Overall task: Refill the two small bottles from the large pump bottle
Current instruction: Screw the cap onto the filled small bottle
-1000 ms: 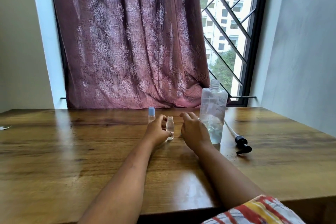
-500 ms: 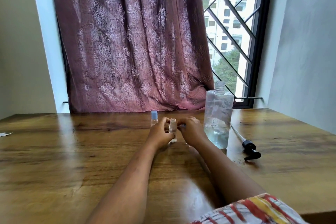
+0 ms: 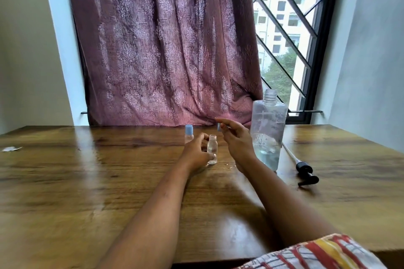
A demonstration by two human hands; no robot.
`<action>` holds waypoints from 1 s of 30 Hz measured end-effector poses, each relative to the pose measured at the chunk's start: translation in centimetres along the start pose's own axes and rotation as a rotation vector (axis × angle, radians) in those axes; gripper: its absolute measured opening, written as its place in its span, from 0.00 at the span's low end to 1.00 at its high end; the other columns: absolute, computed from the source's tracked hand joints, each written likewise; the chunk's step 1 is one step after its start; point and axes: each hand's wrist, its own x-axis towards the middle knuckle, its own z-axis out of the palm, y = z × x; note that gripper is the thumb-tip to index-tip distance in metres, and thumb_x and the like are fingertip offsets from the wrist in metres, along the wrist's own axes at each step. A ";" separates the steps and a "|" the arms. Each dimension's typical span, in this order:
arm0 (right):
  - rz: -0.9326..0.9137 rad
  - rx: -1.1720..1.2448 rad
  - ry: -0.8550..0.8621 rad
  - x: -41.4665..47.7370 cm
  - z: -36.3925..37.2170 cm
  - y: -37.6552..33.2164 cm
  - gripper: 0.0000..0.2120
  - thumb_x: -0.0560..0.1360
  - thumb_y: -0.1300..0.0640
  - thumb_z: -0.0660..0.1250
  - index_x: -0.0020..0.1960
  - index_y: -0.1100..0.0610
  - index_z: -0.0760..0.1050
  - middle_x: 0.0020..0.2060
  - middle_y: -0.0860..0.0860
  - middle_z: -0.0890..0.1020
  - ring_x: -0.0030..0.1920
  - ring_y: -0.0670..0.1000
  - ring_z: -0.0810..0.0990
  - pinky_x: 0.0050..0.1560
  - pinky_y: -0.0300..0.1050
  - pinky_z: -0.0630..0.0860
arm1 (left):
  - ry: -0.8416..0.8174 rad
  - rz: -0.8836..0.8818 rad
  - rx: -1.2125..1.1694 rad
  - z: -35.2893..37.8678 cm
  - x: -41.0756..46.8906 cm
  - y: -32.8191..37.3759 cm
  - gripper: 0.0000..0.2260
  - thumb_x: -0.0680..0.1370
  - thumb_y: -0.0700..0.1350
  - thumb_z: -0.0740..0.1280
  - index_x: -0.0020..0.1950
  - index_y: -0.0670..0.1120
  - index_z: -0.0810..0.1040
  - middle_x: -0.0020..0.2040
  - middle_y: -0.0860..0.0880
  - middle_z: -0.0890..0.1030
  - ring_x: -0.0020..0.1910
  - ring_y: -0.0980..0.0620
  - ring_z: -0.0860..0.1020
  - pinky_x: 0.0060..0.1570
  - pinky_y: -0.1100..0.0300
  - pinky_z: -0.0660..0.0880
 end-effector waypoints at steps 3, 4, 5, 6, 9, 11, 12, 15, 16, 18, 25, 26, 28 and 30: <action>-0.032 -0.092 -0.033 -0.2 0.1 0.3 0.15 0.76 0.59 0.65 0.46 0.38 0.80 0.49 0.44 0.78 0.50 0.45 0.77 0.56 0.49 0.76 | -0.018 0.025 -0.031 0.1 -0.2 0.0 0.17 0.70 0.35 0.69 0.56 0.48 0.72 0.44 0.51 0.79 0.43 0.53 0.77 0.42 0.62 0.71; -0.044 -0.152 -0.057 -0.3 0.1 0.5 0.14 0.77 0.59 0.64 0.47 0.39 0.79 0.49 0.42 0.77 0.51 0.44 0.77 0.56 0.48 0.76 | -0.020 0.035 -0.044 0.2 -0.3 0.0 0.17 0.70 0.35 0.68 0.56 0.47 0.73 0.42 0.52 0.79 0.42 0.53 0.77 0.42 0.62 0.71; -0.061 -0.224 -0.086 -0.3 0.1 0.6 0.13 0.77 0.59 0.64 0.50 0.41 0.80 0.49 0.41 0.77 0.51 0.45 0.77 0.56 0.48 0.76 | -0.021 0.038 -0.046 0.2 -0.3 0.0 0.17 0.71 0.34 0.68 0.57 0.47 0.73 0.40 0.52 0.78 0.41 0.54 0.76 0.41 0.62 0.71; -0.082 -0.294 -0.115 -0.2 0.1 0.7 0.12 0.77 0.58 0.64 0.52 0.42 0.80 0.50 0.42 0.78 0.52 0.46 0.78 0.56 0.48 0.76 | -0.022 0.043 -0.042 0.2 -0.3 0.0 0.18 0.71 0.34 0.68 0.57 0.48 0.73 0.40 0.52 0.78 0.40 0.54 0.76 0.40 0.63 0.71; -0.125 -0.384 -0.162 0.1 -0.3 1.0 0.12 0.77 0.56 0.64 0.57 0.46 0.79 0.53 0.48 0.81 0.52 0.48 0.79 0.53 0.46 0.77 | -0.022 0.057 -0.033 0.1 -0.3 0.0 0.19 0.71 0.34 0.67 0.59 0.49 0.73 0.41 0.51 0.79 0.40 0.55 0.77 0.41 0.64 0.72; -0.145 -0.422 -0.196 0.0 -0.5 1.0 0.13 0.76 0.58 0.65 0.59 0.47 0.78 0.53 0.49 0.81 0.50 0.47 0.80 0.50 0.41 0.77 | -0.022 0.059 -0.029 0.0 -0.4 0.1 0.19 0.72 0.34 0.67 0.59 0.51 0.73 0.38 0.53 0.78 0.37 0.58 0.76 0.38 0.67 0.71; -0.153 -0.437 -0.203 -0.1 -0.5 1.1 0.13 0.76 0.58 0.66 0.59 0.48 0.77 0.51 0.49 0.82 0.48 0.48 0.81 0.48 0.42 0.77 | -0.019 0.059 -0.023 0.0 -0.4 0.1 0.19 0.72 0.34 0.67 0.59 0.52 0.73 0.37 0.53 0.78 0.36 0.59 0.75 0.37 0.68 0.71; -0.159 -0.439 -0.145 -0.3 -0.4 1.1 0.12 0.76 0.57 0.65 0.59 0.51 0.73 0.45 0.49 0.81 0.44 0.50 0.81 0.46 0.47 0.76 | -0.022 0.050 -0.008 0.0 -0.3 0.0 0.19 0.71 0.36 0.68 0.59 0.51 0.72 0.43 0.48 0.81 0.40 0.54 0.77 0.41 0.62 0.72; -0.136 -0.402 -0.121 -0.2 -0.4 1.1 0.11 0.77 0.56 0.64 0.59 0.52 0.71 0.45 0.49 0.82 0.44 0.51 0.81 0.47 0.48 0.75 | -0.026 0.045 -0.011 0.0 -0.3 0.0 0.19 0.71 0.37 0.68 0.59 0.51 0.72 0.45 0.46 0.82 0.42 0.52 0.78 0.42 0.61 0.72; -0.063 -0.310 -0.093 -0.2 -0.3 1.1 0.11 0.78 0.53 0.63 0.59 0.53 0.68 0.45 0.51 0.83 0.47 0.53 0.82 0.50 0.50 0.75 | -0.030 0.040 -0.025 0.1 -0.3 0.0 0.17 0.72 0.37 0.68 0.57 0.53 0.72 0.48 0.45 0.83 0.43 0.52 0.78 0.42 0.60 0.72; 0.035 -0.315 -0.171 -0.4 -0.2 1.0 0.09 0.77 0.54 0.64 0.56 0.55 0.71 0.40 0.44 0.80 0.41 0.44 0.78 0.47 0.45 0.74 | -0.037 0.047 -0.062 0.1 -0.3 -0.2 0.18 0.71 0.35 0.69 0.56 0.51 0.74 0.45 0.46 0.83 0.44 0.51 0.79 0.48 0.57 0.74; 0.032 -0.279 -0.167 -0.4 -0.2 1.0 0.08 0.76 0.57 0.65 0.55 0.56 0.71 0.42 0.47 0.80 0.43 0.46 0.79 0.48 0.44 0.74 | -0.035 0.042 -0.070 0.1 -0.3 -0.2 0.18 0.71 0.35 0.69 0.57 0.52 0.74 0.47 0.46 0.83 0.45 0.52 0.79 0.48 0.58 0.74; 0.024 -0.216 -0.165 -0.4 -0.2 0.9 0.07 0.76 0.61 0.66 0.53 0.56 0.71 0.46 0.49 0.80 0.48 0.48 0.79 0.49 0.40 0.76 | -0.036 0.035 -0.081 0.1 -0.3 -0.2 0.19 0.71 0.36 0.70 0.59 0.52 0.74 0.49 0.45 0.84 0.47 0.52 0.80 0.48 0.58 0.74; -0.004 -0.224 -0.173 -0.4 -0.1 0.8 0.08 0.75 0.63 0.66 0.54 0.57 0.72 0.46 0.48 0.79 0.47 0.45 0.79 0.47 0.32 0.75 | -0.039 0.033 -0.083 0.2 -0.2 -0.4 0.20 0.71 0.37 0.70 0.61 0.52 0.73 0.48 0.45 0.84 0.47 0.52 0.80 0.48 0.58 0.73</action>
